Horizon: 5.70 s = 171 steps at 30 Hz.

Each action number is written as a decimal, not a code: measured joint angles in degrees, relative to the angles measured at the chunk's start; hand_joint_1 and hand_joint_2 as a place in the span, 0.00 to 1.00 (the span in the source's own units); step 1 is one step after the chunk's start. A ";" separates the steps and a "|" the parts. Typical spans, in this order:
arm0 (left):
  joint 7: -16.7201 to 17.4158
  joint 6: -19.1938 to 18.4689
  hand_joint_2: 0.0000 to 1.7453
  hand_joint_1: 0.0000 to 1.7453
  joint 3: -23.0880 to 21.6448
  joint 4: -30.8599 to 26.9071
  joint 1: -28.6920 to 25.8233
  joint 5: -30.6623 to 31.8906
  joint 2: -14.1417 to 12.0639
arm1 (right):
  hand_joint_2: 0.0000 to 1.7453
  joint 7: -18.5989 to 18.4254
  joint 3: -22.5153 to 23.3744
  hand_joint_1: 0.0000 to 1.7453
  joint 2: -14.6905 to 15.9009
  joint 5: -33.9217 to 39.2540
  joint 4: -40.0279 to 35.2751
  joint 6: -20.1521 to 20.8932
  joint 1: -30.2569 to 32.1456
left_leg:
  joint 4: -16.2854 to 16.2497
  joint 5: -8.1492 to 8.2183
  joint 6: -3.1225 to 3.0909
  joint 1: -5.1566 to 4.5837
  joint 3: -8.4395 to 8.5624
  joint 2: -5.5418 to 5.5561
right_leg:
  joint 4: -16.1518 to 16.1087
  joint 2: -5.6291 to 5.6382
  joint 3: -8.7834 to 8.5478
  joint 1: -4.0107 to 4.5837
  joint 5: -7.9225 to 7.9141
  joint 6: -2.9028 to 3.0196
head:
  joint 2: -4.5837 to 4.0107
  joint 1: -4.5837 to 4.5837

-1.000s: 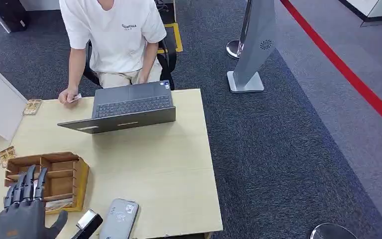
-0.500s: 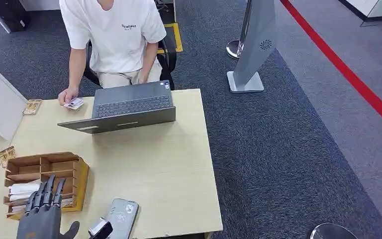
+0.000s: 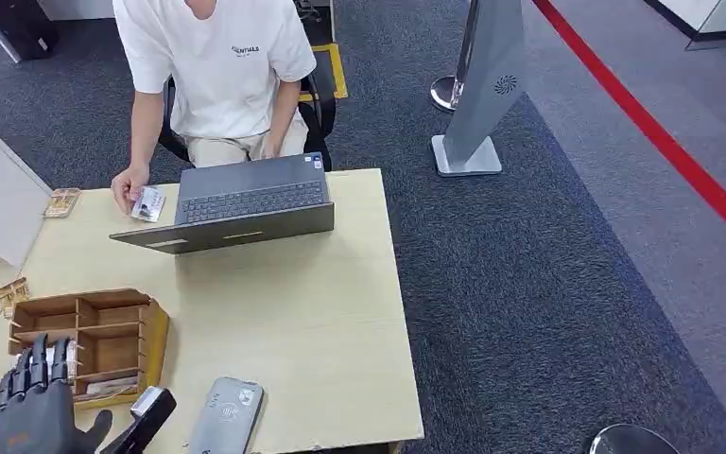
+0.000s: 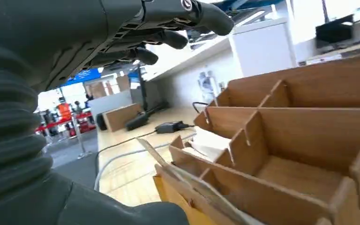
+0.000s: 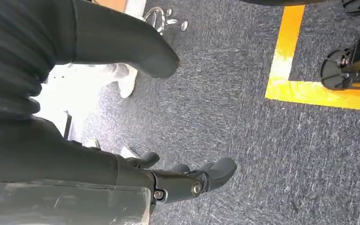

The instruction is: Pass the card to the sensor for recognition and then transmit it.

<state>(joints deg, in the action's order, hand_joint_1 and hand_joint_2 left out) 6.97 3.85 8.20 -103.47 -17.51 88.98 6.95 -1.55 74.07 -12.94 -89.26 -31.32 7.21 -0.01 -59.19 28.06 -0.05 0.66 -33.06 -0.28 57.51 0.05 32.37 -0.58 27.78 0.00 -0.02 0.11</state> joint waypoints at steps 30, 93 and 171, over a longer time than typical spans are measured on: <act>0.65 -2.93 1.00 1.00 0.19 6.16 3.76 0.00 1.03 | 1.00 -0.07 -0.04 0.00 0.55 0.00 1.40 -0.44 -0.54 | -0.01 0.00 0.00 0.00 0.02 0.00 | 0.00 0.01 0.01 0.00 0.00 0.00 | 0.00 0.00; 0.29 -2.89 1.00 1.00 -12.15 -7.72 18.88 0.00 -3.17 | 1.00 1.09 -3.82 0.00 2.64 0.00 3.89 -0.44 -0.28 | -0.05 -0.18 -0.06 0.00 -0.01 0.11 | 0.00 -0.13 0.05 0.01 -0.15 0.02 | 0.00 -0.04; 10.42 6.38 1.00 1.00 -28.28 51.69 64.44 0.00 -19.80 | 1.00 1.38 -15.65 0.00 10.86 0.00 15.21 -0.61 -2.05 | -0.06 -0.51 -0.02 0.00 -0.27 0.08 | 0.02 -0.07 0.25 0.02 -0.49 0.06 | 0.00 -0.02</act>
<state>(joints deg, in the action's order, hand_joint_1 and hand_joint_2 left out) 17.40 10.23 -20.09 -51.78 46.93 88.98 -12.85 -0.18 58.42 -2.08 -89.26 -16.11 6.60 -2.06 -59.25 27.56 -0.07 0.66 -33.33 -0.20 57.52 -0.02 32.62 -0.56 27.29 0.06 -0.02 0.09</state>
